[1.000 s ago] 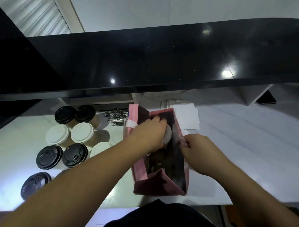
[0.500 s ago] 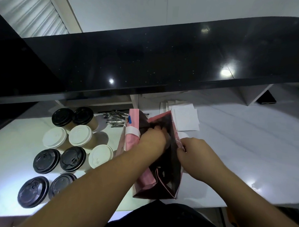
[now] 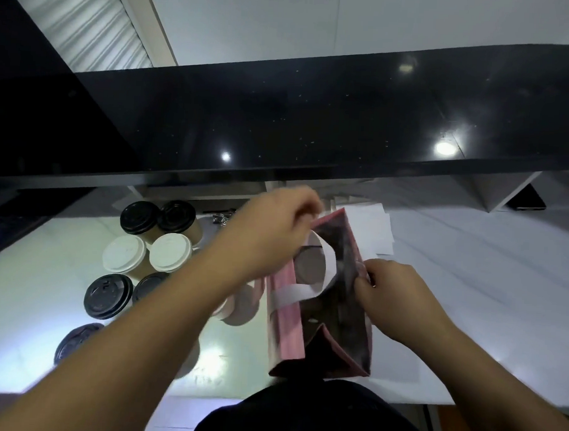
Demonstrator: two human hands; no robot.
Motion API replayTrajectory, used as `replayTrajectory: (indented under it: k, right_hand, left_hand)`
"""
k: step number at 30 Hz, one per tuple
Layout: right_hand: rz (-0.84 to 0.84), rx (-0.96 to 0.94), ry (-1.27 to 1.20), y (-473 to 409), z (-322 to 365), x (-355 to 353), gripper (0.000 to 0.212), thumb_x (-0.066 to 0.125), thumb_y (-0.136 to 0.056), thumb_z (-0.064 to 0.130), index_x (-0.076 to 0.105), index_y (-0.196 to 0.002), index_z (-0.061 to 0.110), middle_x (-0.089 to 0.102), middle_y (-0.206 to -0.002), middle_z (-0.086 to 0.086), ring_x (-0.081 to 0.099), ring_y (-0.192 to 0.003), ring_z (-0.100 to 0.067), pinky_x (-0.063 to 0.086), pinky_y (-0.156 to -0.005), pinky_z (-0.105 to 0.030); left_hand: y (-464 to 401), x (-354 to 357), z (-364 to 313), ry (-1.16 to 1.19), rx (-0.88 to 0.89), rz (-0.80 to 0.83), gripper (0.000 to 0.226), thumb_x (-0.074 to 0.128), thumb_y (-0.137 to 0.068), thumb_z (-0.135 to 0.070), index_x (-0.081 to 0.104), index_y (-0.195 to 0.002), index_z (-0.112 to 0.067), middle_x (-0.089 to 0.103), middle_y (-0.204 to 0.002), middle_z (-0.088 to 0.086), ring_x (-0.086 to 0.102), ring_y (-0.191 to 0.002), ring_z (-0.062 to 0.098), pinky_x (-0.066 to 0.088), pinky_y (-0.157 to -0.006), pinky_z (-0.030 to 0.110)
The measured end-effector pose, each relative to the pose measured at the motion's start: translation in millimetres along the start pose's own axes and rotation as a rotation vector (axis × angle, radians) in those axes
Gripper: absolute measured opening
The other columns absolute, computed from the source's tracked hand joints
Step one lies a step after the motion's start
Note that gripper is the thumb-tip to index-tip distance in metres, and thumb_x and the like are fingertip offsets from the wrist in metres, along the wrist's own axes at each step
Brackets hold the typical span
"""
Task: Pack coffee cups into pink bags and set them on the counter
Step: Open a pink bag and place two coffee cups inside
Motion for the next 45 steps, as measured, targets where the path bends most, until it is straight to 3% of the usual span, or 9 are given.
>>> replayTrajectory:
  k: [2, 5, 8, 13, 19, 25, 30, 38, 45]
  right_hand:
    - [-0.005, -0.004, 0.010, -0.8, 0.2, 0.9, 0.039, 0.045, -0.100, 0.034, 0.059, -0.069, 0.016, 0.060, -0.062, 0.000, 0.059, -0.058, -0.020, 0.052, -0.056, -0.042]
    - [0.003, 0.001, 0.022, -2.4, 0.2, 4.3, 0.039, 0.047, -0.099, 0.036, 0.059, -0.068, 0.016, 0.061, -0.062, 0.000, 0.060, -0.056, -0.019, 0.051, -0.051, -0.039]
    - [-0.007, 0.001, 0.035, -5.0, 1.4, 5.2, 0.039, 0.048, -0.099, 0.035, 0.058, -0.066, 0.017, 0.060, -0.058, 0.002, 0.059, -0.052, -0.016, 0.043, -0.044, -0.031]
    - [0.023, 0.012, 0.029, -7.2, 6.1, 5.8, 0.041, 0.048, -0.102, 0.039, 0.063, -0.069, 0.020, 0.065, -0.059, 0.003, 0.063, -0.052, -0.016, 0.055, -0.047, -0.035]
    - [0.019, 0.018, 0.024, -7.9, 8.4, 7.2, 0.041, 0.049, -0.102, 0.035, 0.062, -0.068, 0.017, 0.063, -0.059, -0.001, 0.062, -0.054, -0.017, 0.051, -0.048, -0.033]
    - [-0.019, 0.004, 0.033, -7.1, 6.4, 6.2, 0.047, 0.048, -0.102, 0.037, 0.055, -0.061, 0.016, 0.056, -0.055, -0.001, 0.055, -0.050, -0.016, 0.035, -0.045, -0.027]
    - [0.041, 0.023, 0.017, -4.4, 8.0, 8.9, 0.036, 0.050, -0.100, 0.037, 0.063, -0.070, 0.022, 0.062, -0.063, 0.003, 0.060, -0.057, -0.015, 0.049, -0.050, -0.032]
    - [0.059, 0.005, 0.030, -1.0, 2.9, 2.9, 0.040, 0.045, -0.102, 0.040, 0.063, -0.073, 0.018, 0.064, -0.068, 0.003, 0.060, -0.062, -0.015, 0.048, -0.054, -0.035]
    - [0.088, -0.003, 0.038, 1.1, -2.7, 0.1, 0.039, 0.040, -0.105, 0.033, 0.060, -0.077, 0.016, 0.063, -0.075, -0.001, 0.059, -0.068, -0.021, 0.051, -0.061, -0.040]
  left_hand:
    - [18.0, -30.3, 40.6, -0.045, -0.089, -0.113, 0.022, 0.056, -0.099, -0.019, 0.058, -0.101, -0.041, 0.064, -0.094, -0.018, 0.060, -0.079, -0.001, 0.045, -0.062, 0.023]
    - [49.8, -25.0, 115.7, -0.244, -0.291, 0.094, 0.024, 0.063, -0.094, -0.022, 0.059, -0.116, -0.032, 0.065, -0.115, -0.008, 0.065, -0.104, 0.016, 0.053, -0.083, 0.035]
    - [86.4, 12.8, 157.5, -0.384, -0.297, 0.359, 0.057, 0.072, -0.085, -0.039, 0.053, -0.137, -0.027, 0.055, -0.140, -0.006, 0.056, -0.126, 0.022, 0.049, -0.098, 0.038]
    - [111.1, 53.4, 187.4, -0.480, -0.338, 0.410, 0.100, 0.076, -0.075, -0.048, 0.031, -0.160, -0.022, 0.034, -0.164, 0.001, 0.035, -0.149, 0.026, 0.038, -0.113, 0.041]
    - [103.1, 55.8, 186.5, -0.500, -0.311, 0.404, 0.091, 0.079, -0.076, -0.044, 0.038, -0.154, -0.023, 0.045, -0.151, 0.002, 0.050, -0.134, 0.026, 0.045, -0.098, 0.037]
    - [84.5, -37.1, 125.9, -0.294, -0.305, 0.074, 0.096, 0.085, -0.073, -0.041, 0.037, -0.156, -0.029, 0.043, -0.151, -0.002, 0.047, -0.133, 0.028, 0.043, -0.103, 0.040]
    - [73.8, -112.7, 26.6, -0.161, -0.074, -0.255, 0.094, 0.080, -0.069, -0.050, 0.035, -0.151, -0.043, 0.039, -0.147, -0.017, 0.044, -0.129, 0.012, 0.037, -0.095, 0.030]
    - [36.8, -15.6, -28.5, -0.221, 0.109, 0.161, 0.094, 0.070, -0.075, -0.062, 0.025, -0.155, -0.040, 0.032, -0.149, -0.017, 0.032, -0.135, 0.009, 0.030, -0.092, 0.024]
    - [33.8, 54.7, -9.0, -0.301, 0.115, 0.493, 0.090, 0.076, -0.072, -0.059, 0.039, -0.150, -0.033, 0.049, -0.142, -0.006, 0.050, -0.125, 0.020, 0.051, -0.094, 0.039]
Point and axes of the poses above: each hand's wrist, its own y-axis away from the middle knuckle, its own x-axis out of the palm, z = x × y, the point moved 5 cm from there along -y, towards the middle knuckle
